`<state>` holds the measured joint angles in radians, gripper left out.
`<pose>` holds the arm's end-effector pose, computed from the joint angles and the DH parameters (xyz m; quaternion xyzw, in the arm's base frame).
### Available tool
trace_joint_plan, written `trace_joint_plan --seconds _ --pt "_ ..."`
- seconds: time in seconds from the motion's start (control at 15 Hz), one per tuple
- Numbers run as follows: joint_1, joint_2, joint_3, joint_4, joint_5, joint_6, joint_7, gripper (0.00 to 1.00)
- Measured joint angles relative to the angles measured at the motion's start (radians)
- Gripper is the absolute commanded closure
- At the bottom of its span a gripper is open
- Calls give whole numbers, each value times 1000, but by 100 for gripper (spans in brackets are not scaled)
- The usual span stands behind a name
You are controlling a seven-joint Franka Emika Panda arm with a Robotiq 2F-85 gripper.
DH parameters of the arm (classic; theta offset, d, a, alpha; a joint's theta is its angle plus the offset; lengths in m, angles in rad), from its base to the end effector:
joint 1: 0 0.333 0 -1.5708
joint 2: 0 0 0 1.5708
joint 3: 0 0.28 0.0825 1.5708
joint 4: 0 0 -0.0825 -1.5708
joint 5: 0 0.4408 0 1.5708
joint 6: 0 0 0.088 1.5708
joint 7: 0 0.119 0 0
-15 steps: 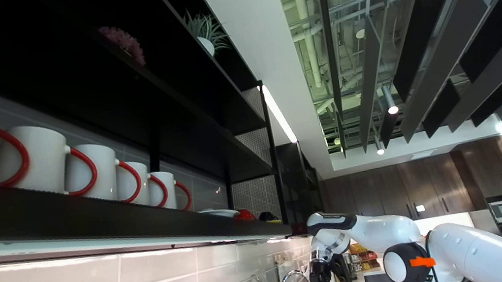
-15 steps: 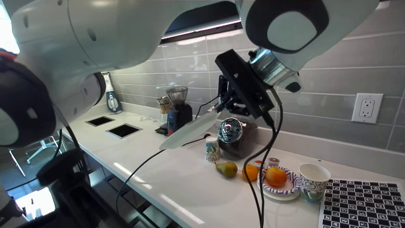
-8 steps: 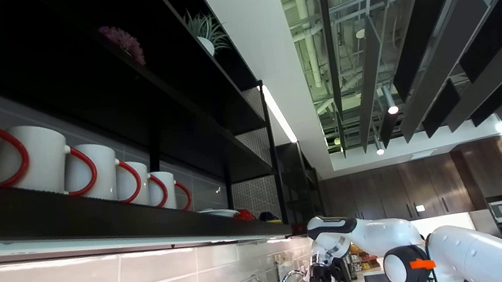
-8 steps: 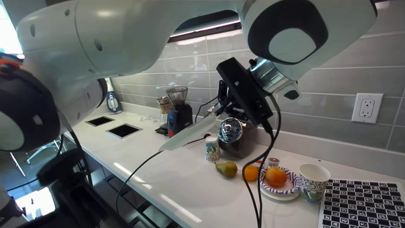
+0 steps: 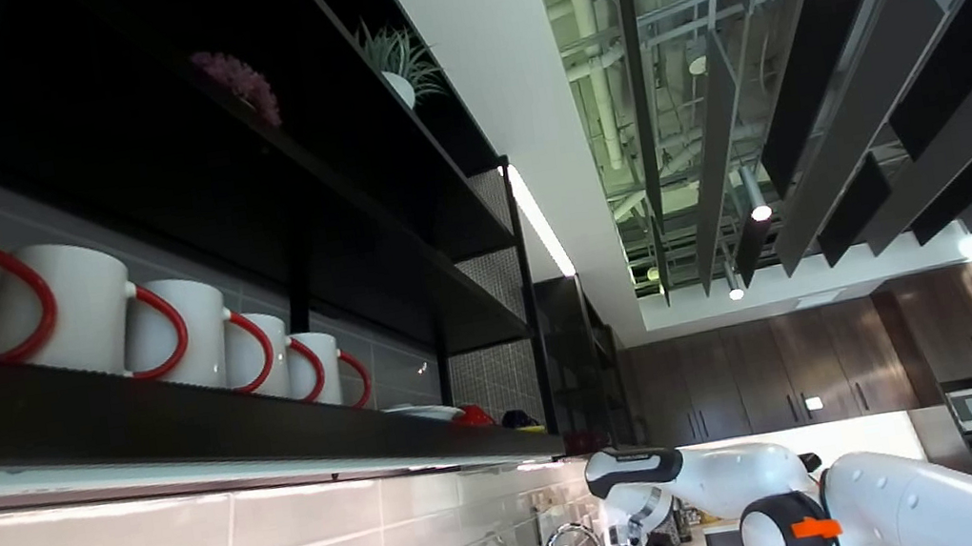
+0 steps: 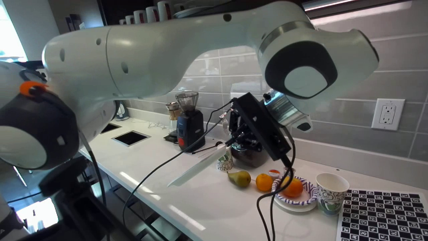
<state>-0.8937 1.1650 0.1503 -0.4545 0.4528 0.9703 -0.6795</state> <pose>0.5436 -0.4967 0.3078 -0.9108 -0.0125 0.0294 0.4116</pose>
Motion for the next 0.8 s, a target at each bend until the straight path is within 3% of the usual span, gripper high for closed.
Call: trace_joint_plan --seconds 0.67,0.73,0.8 --pt "-14 75 47 0 -7 68 -116 100" --pt "-15 78 56 0 -5 81 -117 74" --pt "-16 79 63 0 -5 89 -117 73"
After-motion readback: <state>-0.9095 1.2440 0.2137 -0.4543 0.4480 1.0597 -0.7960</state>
